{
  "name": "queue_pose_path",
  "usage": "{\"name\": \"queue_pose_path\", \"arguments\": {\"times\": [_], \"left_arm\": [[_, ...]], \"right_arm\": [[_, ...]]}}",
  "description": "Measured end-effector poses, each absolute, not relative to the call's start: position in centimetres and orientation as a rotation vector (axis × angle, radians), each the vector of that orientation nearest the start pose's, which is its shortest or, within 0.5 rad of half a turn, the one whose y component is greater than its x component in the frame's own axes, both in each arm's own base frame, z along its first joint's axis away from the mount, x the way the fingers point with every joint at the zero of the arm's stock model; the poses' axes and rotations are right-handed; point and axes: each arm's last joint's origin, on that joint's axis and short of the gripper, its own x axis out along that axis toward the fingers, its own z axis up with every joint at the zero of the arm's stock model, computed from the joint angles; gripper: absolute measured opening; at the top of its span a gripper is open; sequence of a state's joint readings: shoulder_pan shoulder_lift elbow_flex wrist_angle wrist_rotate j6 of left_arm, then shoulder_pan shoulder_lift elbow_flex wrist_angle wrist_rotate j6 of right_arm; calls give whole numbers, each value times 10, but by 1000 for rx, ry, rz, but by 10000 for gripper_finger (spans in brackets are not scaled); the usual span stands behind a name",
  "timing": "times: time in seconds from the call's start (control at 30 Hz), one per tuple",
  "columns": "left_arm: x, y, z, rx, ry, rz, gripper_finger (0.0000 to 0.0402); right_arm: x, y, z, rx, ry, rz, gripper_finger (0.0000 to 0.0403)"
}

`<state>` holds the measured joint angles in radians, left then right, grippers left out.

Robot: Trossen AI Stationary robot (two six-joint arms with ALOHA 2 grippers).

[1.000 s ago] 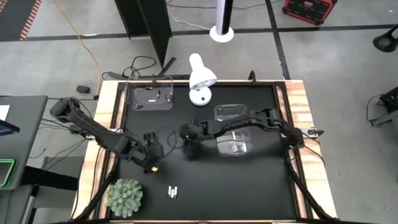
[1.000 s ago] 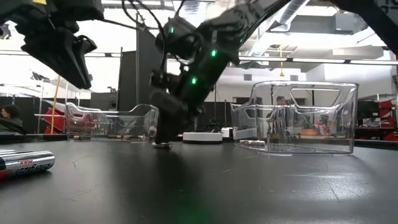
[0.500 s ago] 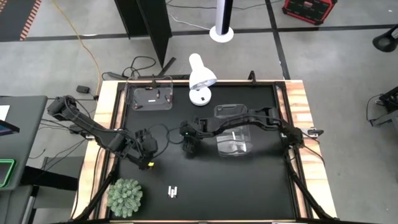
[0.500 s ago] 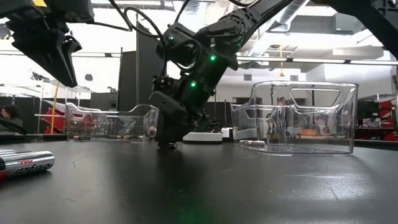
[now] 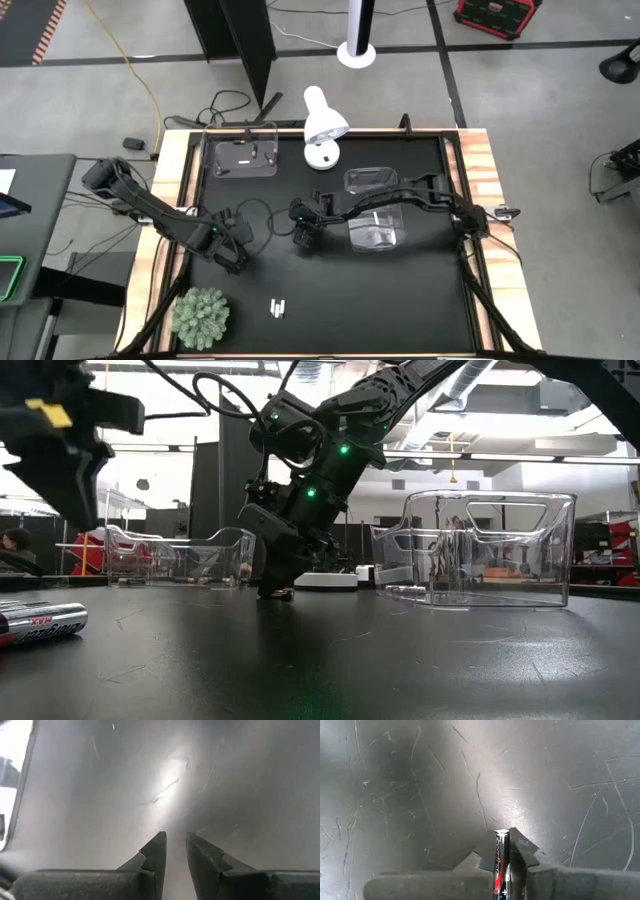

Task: Sort batteries
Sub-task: Put the silver battery into the bottom transparent bin

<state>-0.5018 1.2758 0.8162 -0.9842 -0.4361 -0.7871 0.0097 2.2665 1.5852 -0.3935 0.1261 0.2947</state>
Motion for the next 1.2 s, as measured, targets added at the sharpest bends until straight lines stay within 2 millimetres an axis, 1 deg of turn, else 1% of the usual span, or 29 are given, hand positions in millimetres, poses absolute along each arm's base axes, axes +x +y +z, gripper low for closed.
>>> {"name": "queue_pose_path", "arguments": {"times": [0.2,0.33,0.57,0.63,0.7,0.77,0.83,0.93,1.1,1.2], "left_arm": [[182,-88,197,-28,1308,449,70],[182,-90,193,-37,1362,418,70],[182,-93,187,-54,1448,390,70],[179,-91,187,-42,1479,413,70],[174,-88,187,-40,1514,484,70],[169,-84,190,-47,1518,576,70],[166,-82,191,-29,1511,629,70],[168,-83,192,-32,1472,624,70],[170,-84,191,-18,1454,597,70],[171,-83,191,-4,1443,602,70]], "right_arm": [[463,8,113,192,1052,-248,40],[463,13,113,186,1050,-236,44],[463,14,113,192,1049,-222,85],[463,14,113,192,1051,-221,97],[463,14,113,193,1052,-220,106],[463,14,113,194,1053,-217,112],[463,14,113,194,1053,-216,116],[463,14,113,188,1054,-212,126],[461,15,113,185,1079,-214,148],[459,15,112,193,1101,-223,154]]}}
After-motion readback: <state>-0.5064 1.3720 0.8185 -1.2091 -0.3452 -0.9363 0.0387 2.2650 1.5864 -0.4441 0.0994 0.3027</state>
